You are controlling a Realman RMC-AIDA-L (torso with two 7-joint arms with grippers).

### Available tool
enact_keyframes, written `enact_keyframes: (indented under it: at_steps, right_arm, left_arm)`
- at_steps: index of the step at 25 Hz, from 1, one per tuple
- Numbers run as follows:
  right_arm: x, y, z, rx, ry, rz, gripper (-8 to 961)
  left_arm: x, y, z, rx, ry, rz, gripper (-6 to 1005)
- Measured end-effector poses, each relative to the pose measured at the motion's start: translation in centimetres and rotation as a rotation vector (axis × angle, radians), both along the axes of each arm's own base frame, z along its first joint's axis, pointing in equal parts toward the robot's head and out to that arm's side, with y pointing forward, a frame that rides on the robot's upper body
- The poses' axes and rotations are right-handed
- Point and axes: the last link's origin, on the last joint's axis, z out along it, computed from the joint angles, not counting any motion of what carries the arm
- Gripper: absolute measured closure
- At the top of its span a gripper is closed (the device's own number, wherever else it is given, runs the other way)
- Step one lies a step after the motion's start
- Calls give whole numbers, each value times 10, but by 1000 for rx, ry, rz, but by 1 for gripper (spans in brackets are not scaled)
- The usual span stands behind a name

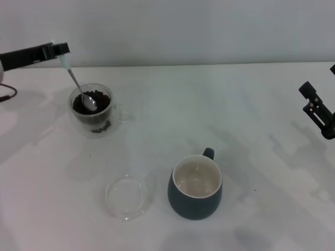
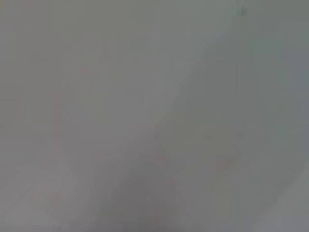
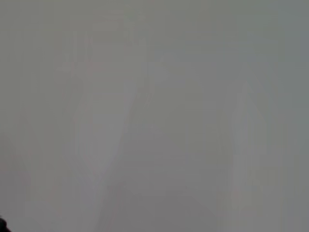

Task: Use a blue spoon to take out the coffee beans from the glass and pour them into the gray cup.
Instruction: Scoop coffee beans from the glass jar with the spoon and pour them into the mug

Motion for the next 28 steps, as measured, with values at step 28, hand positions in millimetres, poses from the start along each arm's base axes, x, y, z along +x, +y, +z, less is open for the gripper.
enact_keyframes:
  at_steps: [28]
  right_arm:
    - [5, 4, 0, 1, -7, -39, 226]
  left_arm:
    - [-40, -33, -14, 46, -286, 218, 862]
